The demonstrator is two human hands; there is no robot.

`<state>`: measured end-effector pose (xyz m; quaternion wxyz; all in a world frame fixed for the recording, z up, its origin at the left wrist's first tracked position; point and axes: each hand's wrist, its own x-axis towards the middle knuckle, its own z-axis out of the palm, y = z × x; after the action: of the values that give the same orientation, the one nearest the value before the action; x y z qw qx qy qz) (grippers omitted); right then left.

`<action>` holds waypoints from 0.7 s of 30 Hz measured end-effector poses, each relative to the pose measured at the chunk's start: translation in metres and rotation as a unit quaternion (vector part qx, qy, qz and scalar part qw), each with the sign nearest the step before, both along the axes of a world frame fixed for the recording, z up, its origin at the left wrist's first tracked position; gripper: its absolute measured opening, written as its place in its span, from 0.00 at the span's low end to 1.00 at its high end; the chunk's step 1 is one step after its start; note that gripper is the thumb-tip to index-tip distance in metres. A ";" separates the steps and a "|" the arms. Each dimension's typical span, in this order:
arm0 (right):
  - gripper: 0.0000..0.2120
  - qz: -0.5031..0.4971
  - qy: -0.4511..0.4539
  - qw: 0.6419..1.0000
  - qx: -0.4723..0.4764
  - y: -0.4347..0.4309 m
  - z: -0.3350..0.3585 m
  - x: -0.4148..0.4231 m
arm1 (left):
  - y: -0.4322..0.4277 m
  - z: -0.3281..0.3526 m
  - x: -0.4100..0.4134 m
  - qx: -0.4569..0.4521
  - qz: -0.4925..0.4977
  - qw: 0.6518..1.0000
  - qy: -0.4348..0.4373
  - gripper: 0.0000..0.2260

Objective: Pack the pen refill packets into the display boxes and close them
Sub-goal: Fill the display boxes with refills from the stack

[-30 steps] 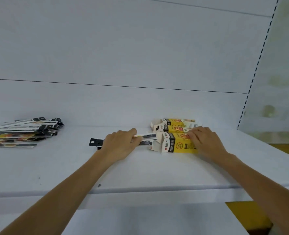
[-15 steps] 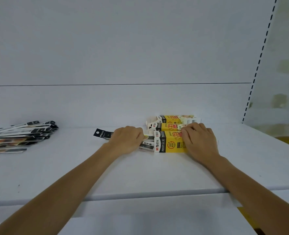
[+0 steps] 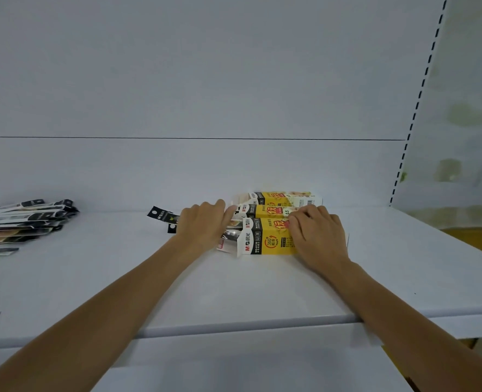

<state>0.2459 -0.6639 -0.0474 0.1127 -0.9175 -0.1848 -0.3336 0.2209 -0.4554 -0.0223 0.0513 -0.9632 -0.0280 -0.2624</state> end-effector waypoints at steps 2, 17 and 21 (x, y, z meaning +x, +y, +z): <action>0.31 -0.004 -0.009 1.000 -0.002 0.000 0.000 0.000 | -0.014 -0.001 0.001 -0.035 -0.001 0.999 0.018 0.22; 0.25 0.019 -0.048 0.998 0.044 -0.001 -0.002 0.003 | 0.064 0.005 -0.045 -0.312 0.104 0.941 0.074 0.15; 0.21 0.028 -0.027 0.998 0.041 0.000 -0.001 0.002 | 0.069 -0.008 -0.059 -0.450 -0.006 0.891 0.063 0.06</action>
<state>0.2479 -0.6639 -0.0485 0.1541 -0.8973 -0.1993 -0.3625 0.1619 -0.3861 -0.0307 -0.3877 -0.8977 -0.1338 -0.1607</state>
